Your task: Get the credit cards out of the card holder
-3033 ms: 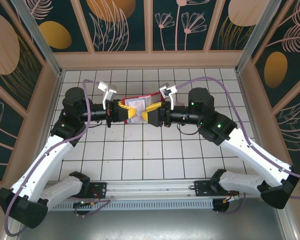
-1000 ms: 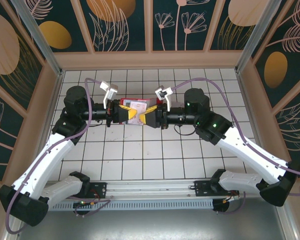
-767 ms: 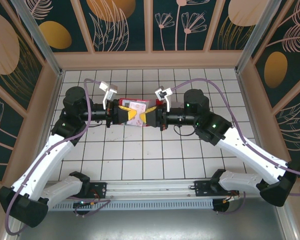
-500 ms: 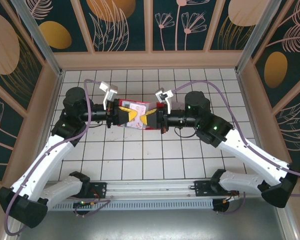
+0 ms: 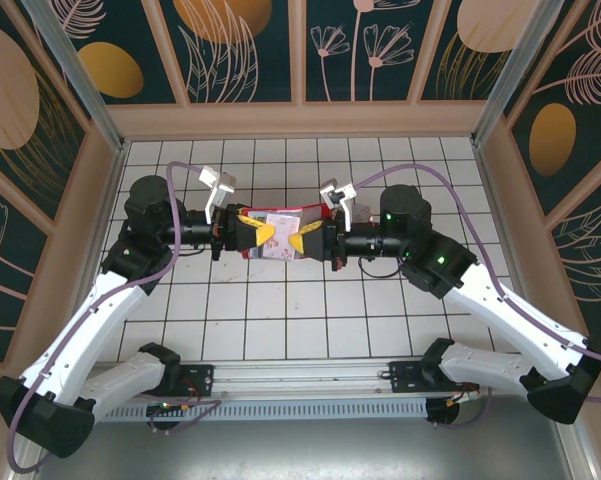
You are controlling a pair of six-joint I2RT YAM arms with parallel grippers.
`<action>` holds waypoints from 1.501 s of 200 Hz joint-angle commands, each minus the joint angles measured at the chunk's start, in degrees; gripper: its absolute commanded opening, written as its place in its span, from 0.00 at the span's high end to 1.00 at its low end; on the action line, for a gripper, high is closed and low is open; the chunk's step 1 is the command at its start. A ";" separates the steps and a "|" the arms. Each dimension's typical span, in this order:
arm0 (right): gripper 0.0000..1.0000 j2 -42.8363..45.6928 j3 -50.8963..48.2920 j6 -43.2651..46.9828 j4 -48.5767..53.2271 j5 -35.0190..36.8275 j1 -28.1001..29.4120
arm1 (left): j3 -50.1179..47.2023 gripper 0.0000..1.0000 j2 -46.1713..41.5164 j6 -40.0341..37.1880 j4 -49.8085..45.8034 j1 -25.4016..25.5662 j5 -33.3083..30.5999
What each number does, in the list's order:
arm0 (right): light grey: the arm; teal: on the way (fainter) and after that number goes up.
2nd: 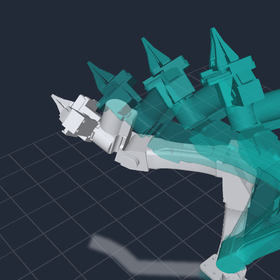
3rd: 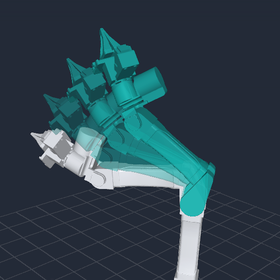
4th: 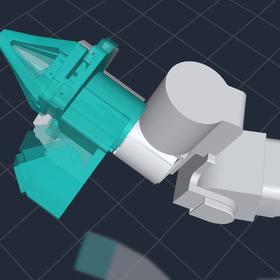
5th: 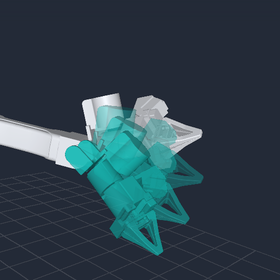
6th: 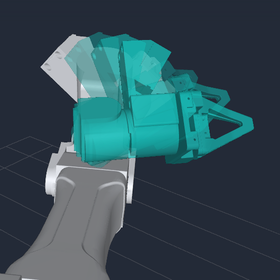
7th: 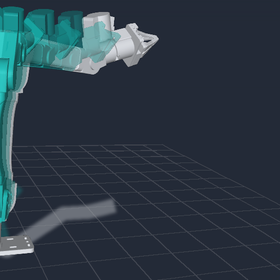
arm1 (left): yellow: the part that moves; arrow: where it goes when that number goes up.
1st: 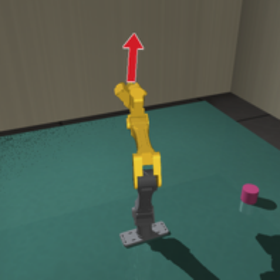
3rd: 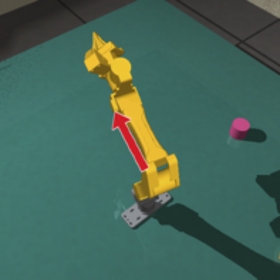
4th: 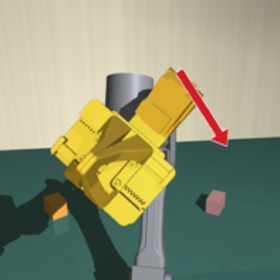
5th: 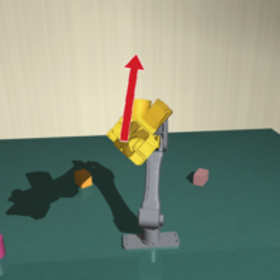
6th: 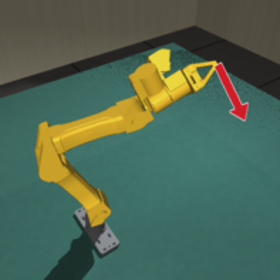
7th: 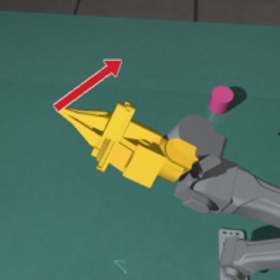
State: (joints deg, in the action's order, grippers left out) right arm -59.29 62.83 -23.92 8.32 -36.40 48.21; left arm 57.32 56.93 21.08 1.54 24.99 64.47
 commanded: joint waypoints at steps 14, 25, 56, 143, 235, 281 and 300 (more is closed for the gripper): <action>0.93 2.99 -0.68 0.56 -0.56 -1.92 -1.84 | 0.69 1.00 -1.11 -1.27 1.88 -0.38 2.09; 0.79 3.14 -1.00 0.13 -1.58 -3.02 -1.97 | 0.77 1.00 -1.10 -1.24 2.02 -0.45 1.60; 0.67 3.84 -3.63 -3.58 -9.22 -6.54 -1.97 | 0.25 1.00 -0.24 0.57 3.93 -0.39 0.75; 0.56 0.76 -4.92 -7.10 -13.31 -3.03 -0.92 | -0.78 1.00 0.47 2.37 6.23 -0.38 1.12; 0.54 3.20 -5.11 -7.10 -10.91 2.98 -0.87 | -1.25 1.00 0.22 2.77 7.82 -0.38 -0.11; 0.54 3.52 -5.64 -7.96 -10.74 2.57 -0.74 | -1.25 1.00 0.30 3.87 9.31 -0.38 -0.75; 0.54 3.37 -5.82 -8.06 -10.59 2.63 -0.70 | -2.68 1.00 0.03 5.01 10.87 -0.39 -0.56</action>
State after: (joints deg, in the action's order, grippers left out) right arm -56.51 57.71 -31.05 -2.35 -34.59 47.24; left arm 56.16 57.54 24.32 7.62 24.34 62.57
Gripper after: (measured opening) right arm 0.458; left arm 0.116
